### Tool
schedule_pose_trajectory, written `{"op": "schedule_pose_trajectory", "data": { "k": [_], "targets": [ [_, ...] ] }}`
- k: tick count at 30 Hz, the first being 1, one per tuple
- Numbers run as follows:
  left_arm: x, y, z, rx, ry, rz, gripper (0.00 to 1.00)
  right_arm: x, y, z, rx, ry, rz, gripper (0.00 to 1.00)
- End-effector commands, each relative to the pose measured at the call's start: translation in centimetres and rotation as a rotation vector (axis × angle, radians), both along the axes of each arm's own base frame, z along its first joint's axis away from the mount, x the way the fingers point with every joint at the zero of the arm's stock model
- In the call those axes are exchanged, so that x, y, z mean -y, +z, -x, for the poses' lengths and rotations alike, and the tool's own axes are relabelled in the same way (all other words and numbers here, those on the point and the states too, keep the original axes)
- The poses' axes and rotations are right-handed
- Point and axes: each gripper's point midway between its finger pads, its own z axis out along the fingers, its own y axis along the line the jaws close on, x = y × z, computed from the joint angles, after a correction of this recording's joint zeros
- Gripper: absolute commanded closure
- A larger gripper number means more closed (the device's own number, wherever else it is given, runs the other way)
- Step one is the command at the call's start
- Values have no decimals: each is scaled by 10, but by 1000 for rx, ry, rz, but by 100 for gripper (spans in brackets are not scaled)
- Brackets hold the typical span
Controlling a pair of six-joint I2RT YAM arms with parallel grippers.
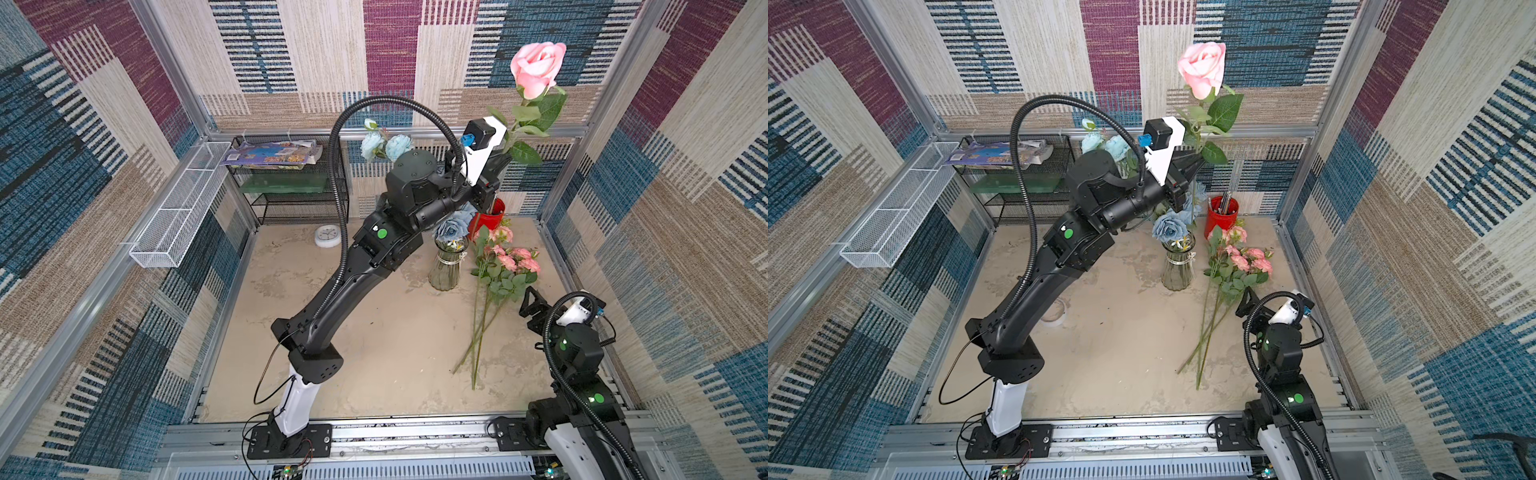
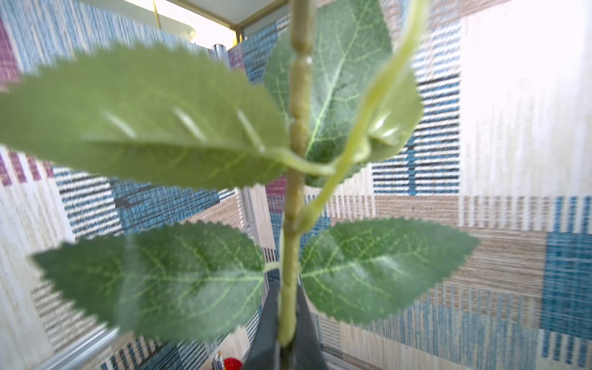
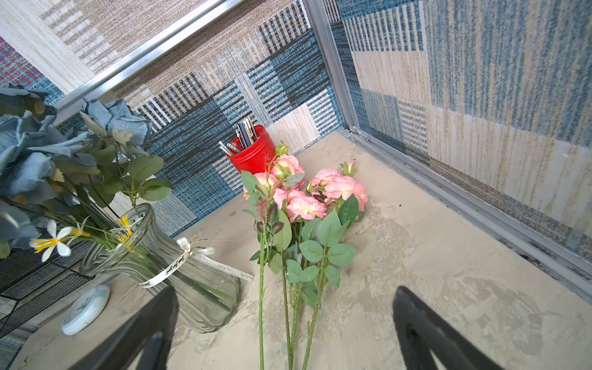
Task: Pick out pink flowers from the vase
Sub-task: Pick up the flower from the vase.
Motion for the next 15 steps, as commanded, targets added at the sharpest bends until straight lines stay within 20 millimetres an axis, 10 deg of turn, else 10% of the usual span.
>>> {"op": "schedule_pose_trajectory", "data": {
  "k": [1,15],
  "targets": [
    [-7,13,29,-3,-129,12,100,-5,7,-3,36,31,0,4],
    [-10,-73,68,-279,-528,-192,100,-55,10,-26,32,320,-53,4]
  ]
}}
